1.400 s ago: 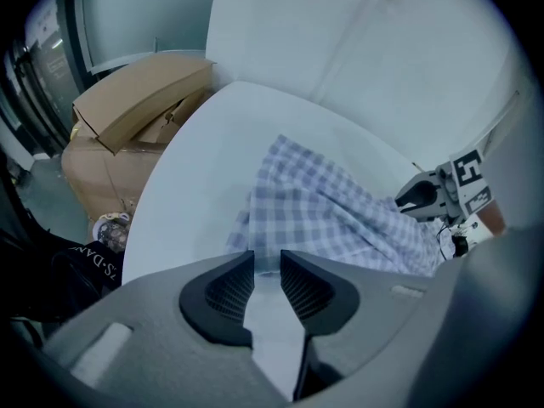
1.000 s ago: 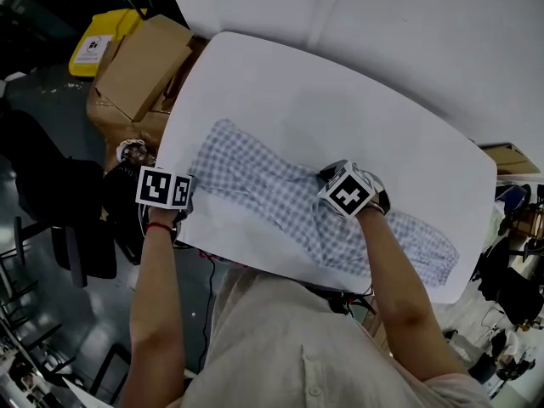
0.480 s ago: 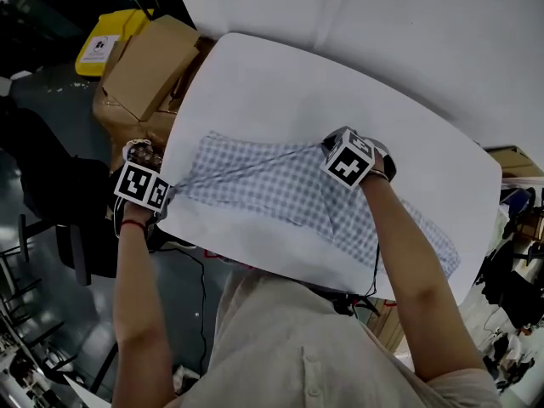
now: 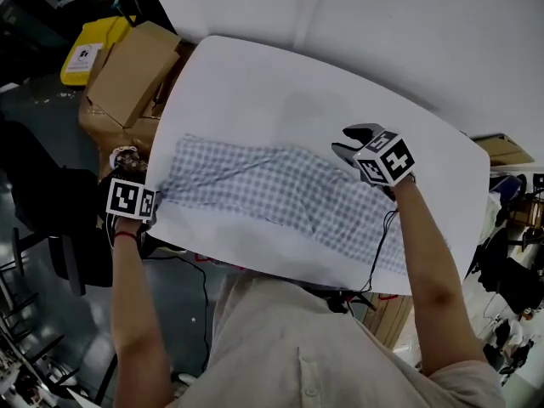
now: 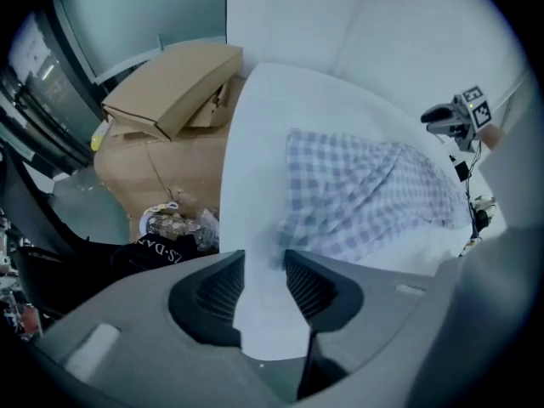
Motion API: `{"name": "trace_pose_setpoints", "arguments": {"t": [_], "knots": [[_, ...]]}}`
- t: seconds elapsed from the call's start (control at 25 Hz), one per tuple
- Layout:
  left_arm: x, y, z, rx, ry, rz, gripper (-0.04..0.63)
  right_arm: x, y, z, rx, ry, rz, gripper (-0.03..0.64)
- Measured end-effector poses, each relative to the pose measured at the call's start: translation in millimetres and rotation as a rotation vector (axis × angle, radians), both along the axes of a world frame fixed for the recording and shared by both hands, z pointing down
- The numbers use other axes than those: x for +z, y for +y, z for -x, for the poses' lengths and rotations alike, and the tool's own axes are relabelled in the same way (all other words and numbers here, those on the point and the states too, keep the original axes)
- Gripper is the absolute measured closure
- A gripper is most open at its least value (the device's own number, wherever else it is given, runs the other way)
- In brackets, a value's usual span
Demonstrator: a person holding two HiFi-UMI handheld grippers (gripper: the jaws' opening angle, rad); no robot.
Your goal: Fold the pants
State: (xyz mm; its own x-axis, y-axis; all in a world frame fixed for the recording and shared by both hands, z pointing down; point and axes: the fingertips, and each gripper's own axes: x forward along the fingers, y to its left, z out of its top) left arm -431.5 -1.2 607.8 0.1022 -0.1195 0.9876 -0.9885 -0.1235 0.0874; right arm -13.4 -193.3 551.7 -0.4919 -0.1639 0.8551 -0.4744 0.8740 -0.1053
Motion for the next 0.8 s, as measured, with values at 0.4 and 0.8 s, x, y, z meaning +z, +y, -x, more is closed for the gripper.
{"name": "trace_pose_setpoints", "arguments": {"t": [0.4, 0.8], "knots": [[-91, -16, -218, -0.026, 0.446, -0.29, 0.408, 13, 84, -130, -0.085, 0.097, 0.124, 0.43], [-14, 53, -434, -0.507, 0.69, -0.182, 0.408, 48, 81, -98, -0.275, 0.148, 0.135, 0.44]]}}
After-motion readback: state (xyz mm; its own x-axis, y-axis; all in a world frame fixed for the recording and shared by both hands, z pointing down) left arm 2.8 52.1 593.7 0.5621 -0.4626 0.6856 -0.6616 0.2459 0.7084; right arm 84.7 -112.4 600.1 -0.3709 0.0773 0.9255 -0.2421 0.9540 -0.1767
